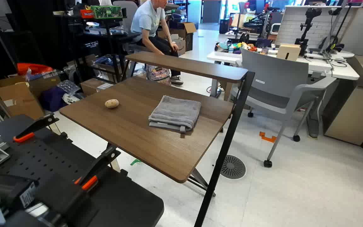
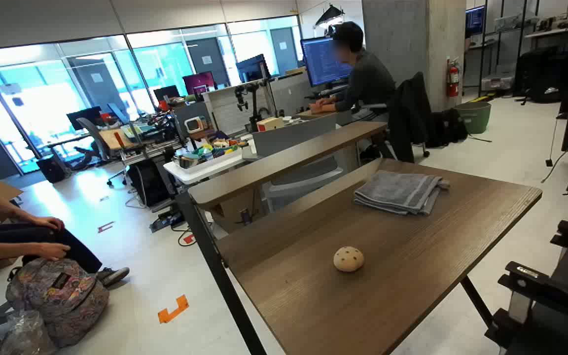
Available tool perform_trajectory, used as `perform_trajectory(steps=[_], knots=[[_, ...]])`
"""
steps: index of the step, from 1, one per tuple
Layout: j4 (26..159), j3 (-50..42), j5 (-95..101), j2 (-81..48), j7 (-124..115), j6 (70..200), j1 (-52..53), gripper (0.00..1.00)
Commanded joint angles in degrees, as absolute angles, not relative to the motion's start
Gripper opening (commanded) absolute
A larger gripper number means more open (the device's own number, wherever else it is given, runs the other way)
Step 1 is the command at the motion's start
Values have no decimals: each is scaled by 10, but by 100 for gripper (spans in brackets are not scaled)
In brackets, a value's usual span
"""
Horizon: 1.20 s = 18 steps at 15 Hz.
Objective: Wipe the table with the grey cloth
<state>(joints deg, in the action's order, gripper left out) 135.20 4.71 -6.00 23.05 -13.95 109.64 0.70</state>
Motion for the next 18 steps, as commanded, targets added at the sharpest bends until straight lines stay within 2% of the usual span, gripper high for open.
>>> perform_trajectory(steps=[1,11,18], knots=[[1351,46,-59,230,-140,1095,8,100],[1339,40,-74,226,-155,1122,2,100],[1243,9,-50,18,-295,1288,-60,100]])
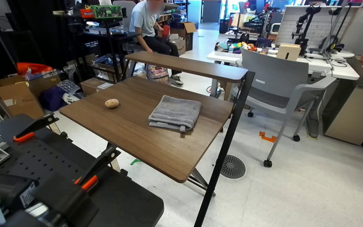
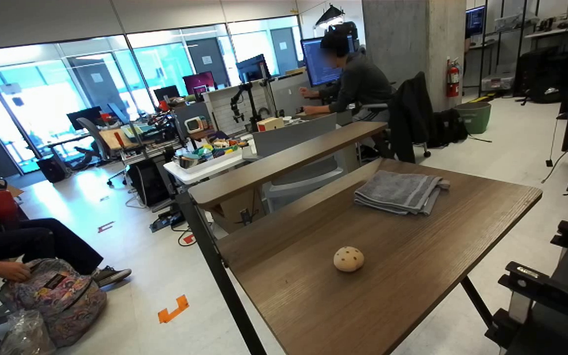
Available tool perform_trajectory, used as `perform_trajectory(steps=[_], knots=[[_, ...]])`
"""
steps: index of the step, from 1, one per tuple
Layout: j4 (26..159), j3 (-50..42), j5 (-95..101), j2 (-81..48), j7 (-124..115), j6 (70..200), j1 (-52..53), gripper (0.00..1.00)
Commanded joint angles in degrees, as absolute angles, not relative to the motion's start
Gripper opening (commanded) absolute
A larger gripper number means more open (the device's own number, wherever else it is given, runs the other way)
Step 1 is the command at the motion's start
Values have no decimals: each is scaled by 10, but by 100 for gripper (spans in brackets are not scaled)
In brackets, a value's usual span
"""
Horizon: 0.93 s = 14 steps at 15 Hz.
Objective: Wipe the table with the grey cloth
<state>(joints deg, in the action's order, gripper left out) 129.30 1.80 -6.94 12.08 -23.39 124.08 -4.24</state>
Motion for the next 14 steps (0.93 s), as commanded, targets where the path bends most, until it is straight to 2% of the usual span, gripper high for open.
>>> perform_trajectory(steps=[1,5,6,8,14], knots=[[1231,2,-37,-17,-321,1304,-64,100],[1162,-44,12,-168,-412,1324,-57,100],[1220,-41,-9,-94,-373,1323,-50,100],[1206,-50,-10,-132,-374,1326,-49,100],[1212,-47,-8,-105,-375,1324,-44,100]])
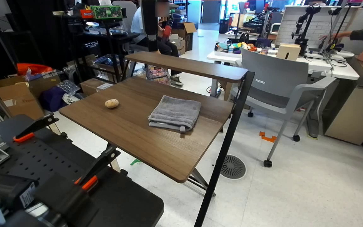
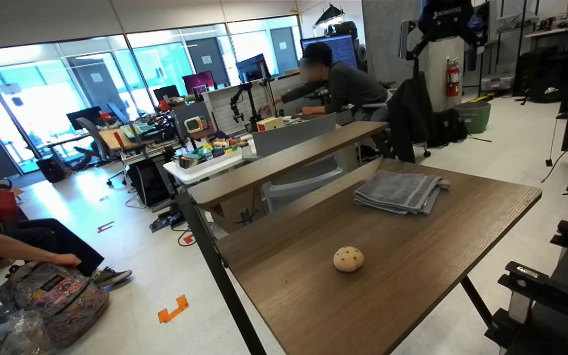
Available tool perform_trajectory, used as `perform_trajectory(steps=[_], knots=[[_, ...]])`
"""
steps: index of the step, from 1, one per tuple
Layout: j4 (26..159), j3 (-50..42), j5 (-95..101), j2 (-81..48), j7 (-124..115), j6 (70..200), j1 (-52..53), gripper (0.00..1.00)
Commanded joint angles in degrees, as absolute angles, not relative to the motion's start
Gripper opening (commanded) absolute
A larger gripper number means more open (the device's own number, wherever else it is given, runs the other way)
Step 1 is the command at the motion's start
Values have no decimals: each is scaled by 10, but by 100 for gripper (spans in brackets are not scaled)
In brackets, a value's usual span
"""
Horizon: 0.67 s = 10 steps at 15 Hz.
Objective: Wipe the table with the grey cloth
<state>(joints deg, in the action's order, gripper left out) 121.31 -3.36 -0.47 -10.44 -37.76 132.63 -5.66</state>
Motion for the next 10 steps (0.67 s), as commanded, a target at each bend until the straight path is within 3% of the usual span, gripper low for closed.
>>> perform_trajectory(steps=[1,10], knots=[[1199,-44,-19,-119,-372,1319,-44,100],[1061,-83,-8,-402,-552,1447,25,100]])
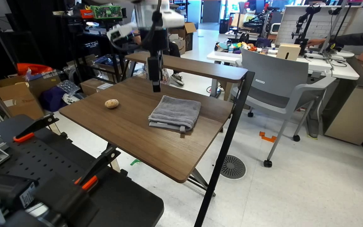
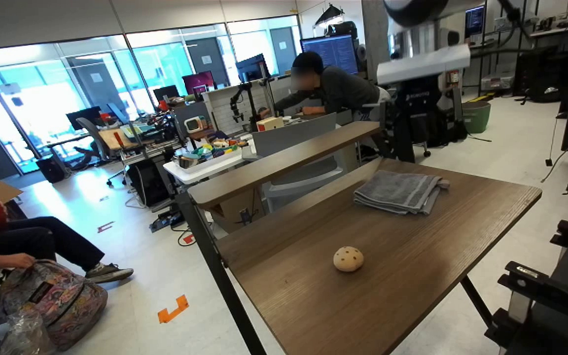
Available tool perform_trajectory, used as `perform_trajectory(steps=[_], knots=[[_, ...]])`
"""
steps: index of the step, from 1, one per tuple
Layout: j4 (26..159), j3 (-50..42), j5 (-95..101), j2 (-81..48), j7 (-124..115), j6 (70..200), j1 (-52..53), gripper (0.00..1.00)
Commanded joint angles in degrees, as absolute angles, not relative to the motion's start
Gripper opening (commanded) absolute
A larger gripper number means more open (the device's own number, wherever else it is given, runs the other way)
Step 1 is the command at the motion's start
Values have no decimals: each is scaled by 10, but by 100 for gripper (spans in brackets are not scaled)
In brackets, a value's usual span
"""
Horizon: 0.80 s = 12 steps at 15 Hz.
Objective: Wipe the table with the grey cloth
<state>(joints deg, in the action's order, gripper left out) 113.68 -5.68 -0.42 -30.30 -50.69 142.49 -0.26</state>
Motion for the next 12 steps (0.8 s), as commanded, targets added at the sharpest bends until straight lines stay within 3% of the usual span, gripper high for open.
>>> perform_trajectory(steps=[1,7,12], knots=[[1038,-86,-17,-434,-563,1452,27,100],[925,-95,-81,-537,-620,1465,8,100],[925,-76,-108,-554,-609,1477,-4,100]])
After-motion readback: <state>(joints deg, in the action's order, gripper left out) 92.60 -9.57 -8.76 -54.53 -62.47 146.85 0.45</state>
